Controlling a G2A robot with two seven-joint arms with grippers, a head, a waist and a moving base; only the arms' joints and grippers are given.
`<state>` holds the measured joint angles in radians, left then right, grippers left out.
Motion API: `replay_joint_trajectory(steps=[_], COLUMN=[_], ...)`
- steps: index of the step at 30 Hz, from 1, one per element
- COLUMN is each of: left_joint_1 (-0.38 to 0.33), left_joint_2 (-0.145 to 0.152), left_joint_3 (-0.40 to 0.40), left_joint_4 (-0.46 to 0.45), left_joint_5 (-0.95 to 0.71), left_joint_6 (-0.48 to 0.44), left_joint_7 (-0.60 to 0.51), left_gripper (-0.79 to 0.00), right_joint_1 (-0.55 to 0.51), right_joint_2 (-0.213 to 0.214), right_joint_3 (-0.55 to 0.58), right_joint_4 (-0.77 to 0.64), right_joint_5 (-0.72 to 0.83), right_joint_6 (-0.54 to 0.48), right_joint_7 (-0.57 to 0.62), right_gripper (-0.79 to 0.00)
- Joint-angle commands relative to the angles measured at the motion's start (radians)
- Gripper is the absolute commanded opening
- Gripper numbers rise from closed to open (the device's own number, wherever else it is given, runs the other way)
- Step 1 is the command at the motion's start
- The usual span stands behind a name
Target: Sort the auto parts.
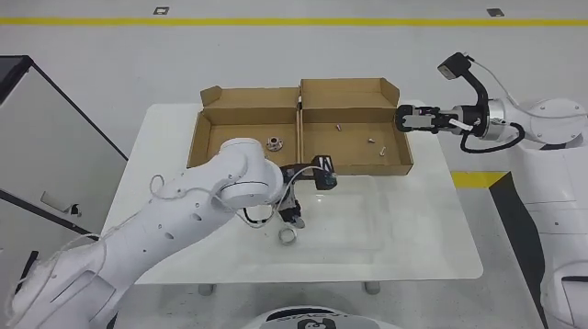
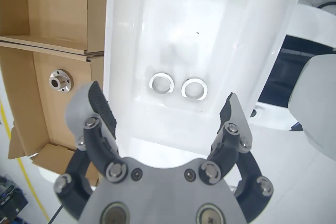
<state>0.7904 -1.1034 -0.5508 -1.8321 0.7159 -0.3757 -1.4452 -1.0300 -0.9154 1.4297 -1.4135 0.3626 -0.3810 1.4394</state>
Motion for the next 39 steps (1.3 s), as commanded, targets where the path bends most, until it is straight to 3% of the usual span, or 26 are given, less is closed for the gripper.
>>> replay_joint_trajectory(steps=[1,9,12,18,21,32,39], left_joint_1=[-0.044,-0.158,-0.191,-0.242,-0.258,-0.245,-0.239], left_joint_2=[-0.008,-0.032,-0.037,-0.046,-0.054,-0.090,-0.114], left_joint_3=[0.056,0.219,0.266,0.342,0.370,0.381,0.381], left_joint_4=[0.027,0.107,0.132,0.196,0.228,0.316,0.366], left_joint_5=[-0.013,-0.081,-0.099,-0.112,-0.119,-0.074,-0.055], left_joint_6=[0.009,-0.036,-0.059,-0.085,-0.093,-0.074,-0.068], left_joint_7=[-0.008,0.037,0.060,0.086,0.094,0.074,0.069], left_gripper=[0.000,0.000,-0.157,-0.289,-0.305,-0.246,-0.332], right_joint_1=[0.000,0.000,0.000,0.000,0.000,0.000,0.000], right_joint_2=[0.000,0.000,0.000,0.000,0.000,0.000,0.000], right_joint_3=[0.000,0.000,0.000,0.000,0.000,0.000,0.000], right_joint_4=[0.000,0.000,0.000,0.000,0.000,0.000,0.000], right_joint_5=[0.000,0.000,0.000,0.000,0.000,0.000,0.000], right_joint_6=[0.000,0.000,0.000,0.000,0.000,0.000,0.000], right_joint_7=[0.000,0.000,0.000,0.000,0.000,0.000,0.000], right_gripper=[0.000,0.000,0.000,0.000,0.000,0.000,0.000])
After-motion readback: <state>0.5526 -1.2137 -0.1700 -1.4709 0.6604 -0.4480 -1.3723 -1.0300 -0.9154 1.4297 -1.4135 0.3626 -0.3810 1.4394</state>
